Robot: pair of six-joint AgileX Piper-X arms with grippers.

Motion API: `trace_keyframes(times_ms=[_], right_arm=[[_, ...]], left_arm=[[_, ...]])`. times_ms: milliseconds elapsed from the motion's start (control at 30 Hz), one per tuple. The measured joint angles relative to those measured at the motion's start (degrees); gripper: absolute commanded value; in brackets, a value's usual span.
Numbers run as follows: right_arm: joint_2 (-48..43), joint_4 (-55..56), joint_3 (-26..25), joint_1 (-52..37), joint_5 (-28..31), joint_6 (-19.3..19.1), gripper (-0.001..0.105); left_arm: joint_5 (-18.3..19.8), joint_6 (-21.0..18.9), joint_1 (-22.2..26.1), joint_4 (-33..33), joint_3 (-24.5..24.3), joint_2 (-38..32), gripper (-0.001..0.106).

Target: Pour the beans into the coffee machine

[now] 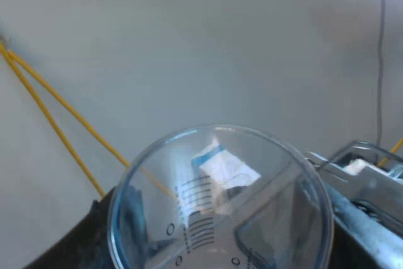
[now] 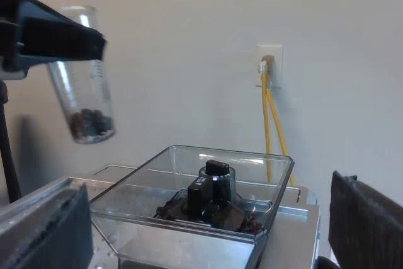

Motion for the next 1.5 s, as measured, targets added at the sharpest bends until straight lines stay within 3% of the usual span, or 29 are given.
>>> trace_keyframes(times_ms=[167, 433, 667, 900, 1167, 1267, 1367, 1500], right_arm=[[0.0, 0.0, 0.0, 0.0, 0.0, 0.0, 0.078], [0.0, 0.0, 0.0, 0.0, 0.0, 0.0, 0.078], [0.0, 0.0, 0.0, 0.0, 0.0, 0.0, 0.078], [0.0, 0.0, 0.0, 0.0, 0.0, 0.0, 0.078], [0.0, 0.0, 0.0, 0.0, 0.0, 0.0, 0.078], [0.0, 0.0, 0.0, 0.0, 0.0, 0.0, 0.078], [0.0, 0.0, 0.0, 0.0, 0.0, 0.0, 0.078], [0.0, 0.0, 0.0, 0.0, 0.0, 0.0, 0.078]], left_arm=[[-3.8, 4.4, -0.2, -1.0, -2.2, 3.8, 0.0], [-5.2, 13.4, -1.1, -2.1, -2.2, 6.4, 0.0], [-5.4, 34.3, -3.8, -7.3, -2.3, 6.5, 0.0], [-5.4, 44.7, -3.8, -7.7, -2.3, 7.1, 0.0], [-5.4, 64.1, -3.8, -7.6, -2.3, 9.1, 0.0], [-4.7, 67.9, -3.8, -7.5, -2.3, 9.4, 0.0], [-1.5, 72.7, -3.8, -7.5, -2.3, 9.8, 0.0], [0.0, 76.5, -3.8, -7.5, -2.3, 10.1, 0.0]])
